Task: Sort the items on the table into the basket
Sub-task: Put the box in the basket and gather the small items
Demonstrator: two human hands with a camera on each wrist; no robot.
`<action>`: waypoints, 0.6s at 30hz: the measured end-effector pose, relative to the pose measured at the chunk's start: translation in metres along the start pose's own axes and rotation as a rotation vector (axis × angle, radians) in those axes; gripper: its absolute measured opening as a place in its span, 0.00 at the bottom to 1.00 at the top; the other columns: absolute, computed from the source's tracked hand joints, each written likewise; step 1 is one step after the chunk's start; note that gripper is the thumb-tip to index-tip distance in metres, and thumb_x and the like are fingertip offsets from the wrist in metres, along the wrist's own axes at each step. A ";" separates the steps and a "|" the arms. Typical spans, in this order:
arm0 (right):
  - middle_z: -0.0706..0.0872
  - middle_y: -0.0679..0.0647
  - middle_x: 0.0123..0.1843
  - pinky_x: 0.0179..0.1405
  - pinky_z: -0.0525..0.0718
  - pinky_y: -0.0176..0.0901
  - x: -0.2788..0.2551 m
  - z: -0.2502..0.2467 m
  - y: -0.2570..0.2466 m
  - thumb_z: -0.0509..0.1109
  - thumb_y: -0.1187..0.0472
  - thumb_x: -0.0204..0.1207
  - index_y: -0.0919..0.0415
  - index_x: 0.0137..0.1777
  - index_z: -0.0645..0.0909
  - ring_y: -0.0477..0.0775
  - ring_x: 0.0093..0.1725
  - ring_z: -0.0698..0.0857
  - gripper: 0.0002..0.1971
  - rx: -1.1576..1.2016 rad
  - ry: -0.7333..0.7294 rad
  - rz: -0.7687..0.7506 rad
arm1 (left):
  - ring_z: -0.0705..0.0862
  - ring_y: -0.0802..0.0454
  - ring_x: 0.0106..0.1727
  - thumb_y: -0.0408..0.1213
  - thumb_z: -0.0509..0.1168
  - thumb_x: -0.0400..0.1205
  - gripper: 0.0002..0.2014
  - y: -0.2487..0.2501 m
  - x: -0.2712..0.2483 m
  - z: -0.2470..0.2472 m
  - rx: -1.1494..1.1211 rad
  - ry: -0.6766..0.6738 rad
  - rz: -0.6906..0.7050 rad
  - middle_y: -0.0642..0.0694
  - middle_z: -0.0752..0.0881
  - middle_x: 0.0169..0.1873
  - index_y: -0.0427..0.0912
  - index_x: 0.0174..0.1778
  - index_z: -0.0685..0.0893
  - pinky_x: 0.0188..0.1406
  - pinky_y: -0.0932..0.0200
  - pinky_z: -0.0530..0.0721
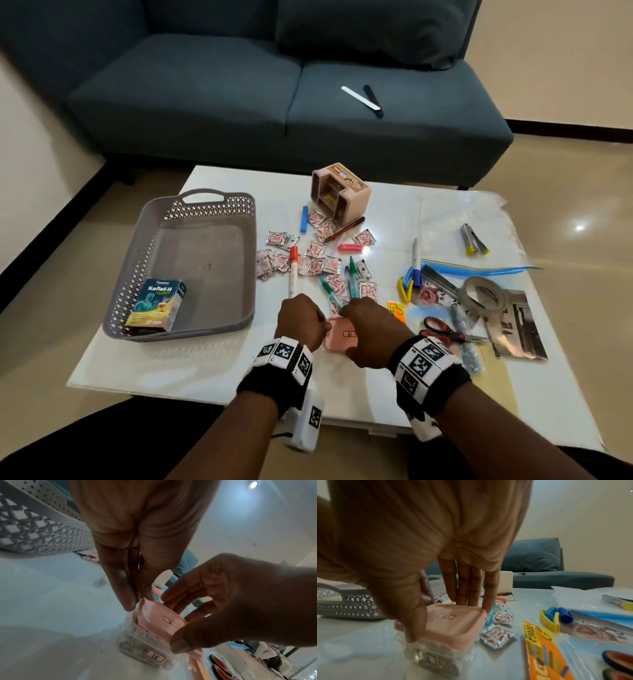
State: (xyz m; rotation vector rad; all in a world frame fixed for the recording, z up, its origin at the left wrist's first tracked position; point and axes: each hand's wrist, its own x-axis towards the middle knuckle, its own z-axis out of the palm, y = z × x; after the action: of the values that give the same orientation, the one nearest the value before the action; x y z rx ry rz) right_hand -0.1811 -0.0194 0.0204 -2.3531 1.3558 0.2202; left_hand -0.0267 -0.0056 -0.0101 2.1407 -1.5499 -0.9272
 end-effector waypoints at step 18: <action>0.77 0.52 0.71 0.70 0.72 0.44 -0.007 0.019 0.011 0.78 0.52 0.70 0.51 0.76 0.72 0.55 0.69 0.74 0.34 0.172 0.053 0.058 | 0.91 0.48 0.33 0.37 0.78 0.71 0.06 -0.012 0.004 0.003 -0.118 -0.016 -0.024 0.43 0.92 0.31 0.38 0.38 0.94 0.43 0.51 0.91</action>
State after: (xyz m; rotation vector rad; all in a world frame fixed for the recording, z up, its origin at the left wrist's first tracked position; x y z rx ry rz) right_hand -0.1932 -0.0106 0.0021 -2.1938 1.4105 0.0558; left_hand -0.0196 -0.0049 -0.0206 2.0787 -1.4424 -1.0191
